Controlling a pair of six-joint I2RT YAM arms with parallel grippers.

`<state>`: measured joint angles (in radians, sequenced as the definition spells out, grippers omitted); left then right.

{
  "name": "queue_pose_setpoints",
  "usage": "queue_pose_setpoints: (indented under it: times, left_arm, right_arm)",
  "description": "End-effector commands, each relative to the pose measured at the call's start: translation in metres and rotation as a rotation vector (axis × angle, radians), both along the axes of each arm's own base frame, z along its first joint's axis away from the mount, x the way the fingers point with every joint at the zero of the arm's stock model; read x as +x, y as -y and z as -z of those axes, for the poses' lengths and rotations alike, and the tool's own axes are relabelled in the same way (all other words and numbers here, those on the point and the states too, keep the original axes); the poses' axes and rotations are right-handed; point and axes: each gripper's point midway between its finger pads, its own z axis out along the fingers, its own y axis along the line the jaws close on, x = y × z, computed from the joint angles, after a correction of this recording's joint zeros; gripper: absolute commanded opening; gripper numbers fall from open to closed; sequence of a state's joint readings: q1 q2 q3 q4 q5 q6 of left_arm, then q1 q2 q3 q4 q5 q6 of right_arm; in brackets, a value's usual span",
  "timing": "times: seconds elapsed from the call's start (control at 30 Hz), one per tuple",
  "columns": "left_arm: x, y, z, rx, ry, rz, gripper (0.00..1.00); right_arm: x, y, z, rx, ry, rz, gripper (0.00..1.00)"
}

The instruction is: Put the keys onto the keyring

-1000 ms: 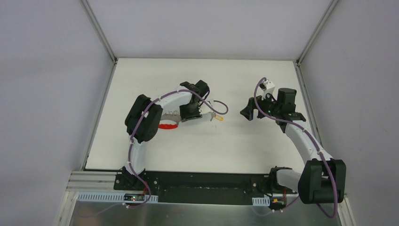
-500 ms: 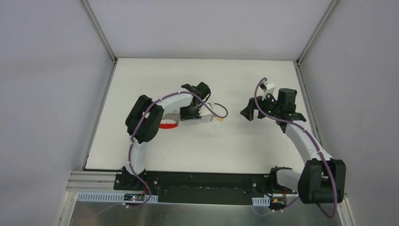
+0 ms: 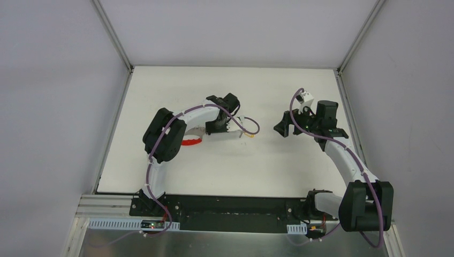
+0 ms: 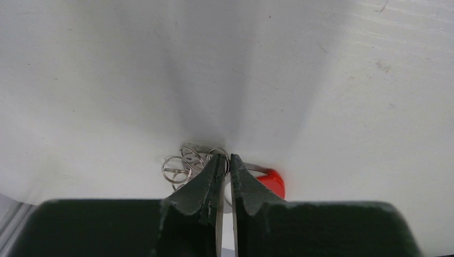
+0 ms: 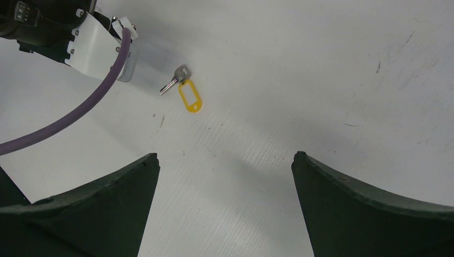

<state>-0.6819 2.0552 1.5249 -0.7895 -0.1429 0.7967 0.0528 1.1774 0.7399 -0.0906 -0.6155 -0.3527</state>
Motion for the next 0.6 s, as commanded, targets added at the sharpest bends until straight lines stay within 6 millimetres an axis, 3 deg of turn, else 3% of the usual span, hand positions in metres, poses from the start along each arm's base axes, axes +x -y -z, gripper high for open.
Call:
queue_pose_setpoints:
  times: [0.0,0.07,0.3,0.47,0.57]
  left_arm:
    - [0.000,0.001,-0.019,-0.007,0.031,0.010,0.06]
    - [-0.001,0.002,-0.022,-0.017,0.032,0.005,0.00]
    - [-0.010,0.009,-0.042,-0.106,0.016,-0.026,0.00]
    - [-0.023,0.021,-0.069,-0.276,-0.027,-0.081,0.00]
    - [-0.033,0.033,-0.097,-0.441,-0.056,-0.124,0.00]
  right_arm:
    - [0.003,-0.001,-0.010,0.019,0.043,-0.014,0.98]
    - [0.003,-0.001,-0.010,0.019,0.043,-0.013,0.98]
    - [0.003,-0.001,-0.011,0.020,0.047,-0.013,0.98]
    - [0.004,-0.003,-0.018,0.031,0.060,-0.017,0.98]
    - [0.002,-0.010,-0.034,0.073,0.069,-0.038,0.98]
